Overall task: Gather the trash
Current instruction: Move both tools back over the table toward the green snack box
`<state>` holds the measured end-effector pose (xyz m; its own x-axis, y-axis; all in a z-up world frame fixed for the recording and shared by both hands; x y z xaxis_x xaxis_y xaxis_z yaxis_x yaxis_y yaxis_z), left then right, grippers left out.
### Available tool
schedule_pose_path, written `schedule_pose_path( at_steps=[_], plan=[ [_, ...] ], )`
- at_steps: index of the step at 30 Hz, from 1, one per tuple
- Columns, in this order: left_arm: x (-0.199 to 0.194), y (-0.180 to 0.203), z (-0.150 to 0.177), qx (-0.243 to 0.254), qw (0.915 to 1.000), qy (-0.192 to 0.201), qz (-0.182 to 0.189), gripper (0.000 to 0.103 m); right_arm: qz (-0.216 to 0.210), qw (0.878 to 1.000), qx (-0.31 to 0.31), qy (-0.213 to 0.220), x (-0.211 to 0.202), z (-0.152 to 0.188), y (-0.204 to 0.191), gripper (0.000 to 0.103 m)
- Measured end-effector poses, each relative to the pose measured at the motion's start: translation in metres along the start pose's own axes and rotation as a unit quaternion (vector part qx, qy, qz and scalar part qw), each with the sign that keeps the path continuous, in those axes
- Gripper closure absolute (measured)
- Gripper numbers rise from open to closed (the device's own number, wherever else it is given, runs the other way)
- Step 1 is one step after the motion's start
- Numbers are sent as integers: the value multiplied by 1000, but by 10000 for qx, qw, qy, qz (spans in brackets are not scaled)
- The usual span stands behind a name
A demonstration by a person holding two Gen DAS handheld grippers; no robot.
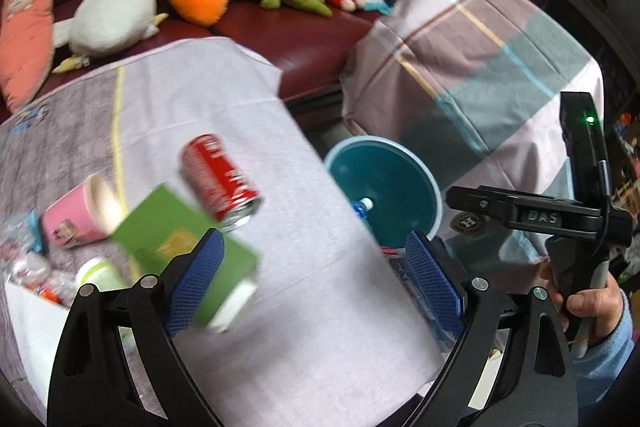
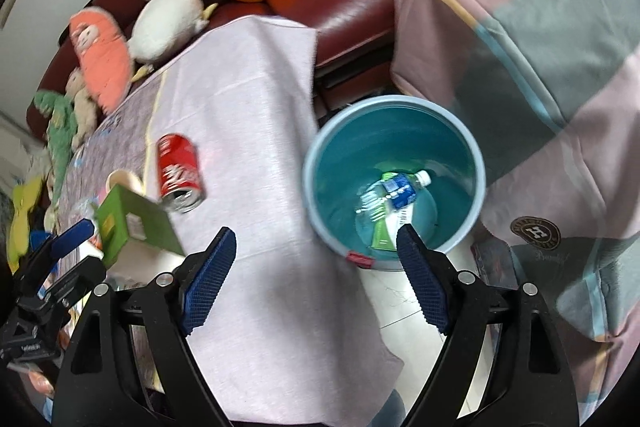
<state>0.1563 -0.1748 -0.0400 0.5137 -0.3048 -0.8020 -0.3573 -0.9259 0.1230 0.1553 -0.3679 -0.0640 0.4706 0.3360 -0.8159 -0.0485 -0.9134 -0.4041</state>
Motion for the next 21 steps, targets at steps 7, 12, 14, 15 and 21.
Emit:
schedule_pose_path(
  at_steps=[7, 12, 14, 15, 21],
  plan=[
    [-21, -75, 21, -482, 9984, 68, -277, 10, -60, 9971, -707, -275, 7, 4, -71, 21],
    [-28, -132, 39, -842, 9952, 16, -496, 10, -146, 9896, -1292, -617, 25, 9, -129, 21],
    [-30, -150, 45, -975, 9937, -9, -549, 10, -188, 9858, -1490, -756, 34, 12, -149, 21],
    [-30, -162, 48, -1062, 9926, -18, -587, 10, -196, 9829, -1623, -842, 41, 14, -161, 21],
    [-33, -213, 60, -1510, 9859, -48, -714, 10, -122, 9658, -2255, -1274, 78, 23, -208, 21]
  ],
)
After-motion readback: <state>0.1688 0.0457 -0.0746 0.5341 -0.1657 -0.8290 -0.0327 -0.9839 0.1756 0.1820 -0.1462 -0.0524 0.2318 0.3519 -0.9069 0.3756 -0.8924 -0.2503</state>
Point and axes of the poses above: each gripper's, at about its wrist camera, not at the fingertips, and x roughly the way its jaws point, y to its right, z to its underside, the point moved 9 cm from there along x, roughly the way its jaws point, and after that the axes turned 6 degrees about -z, right-handed, at the moved point
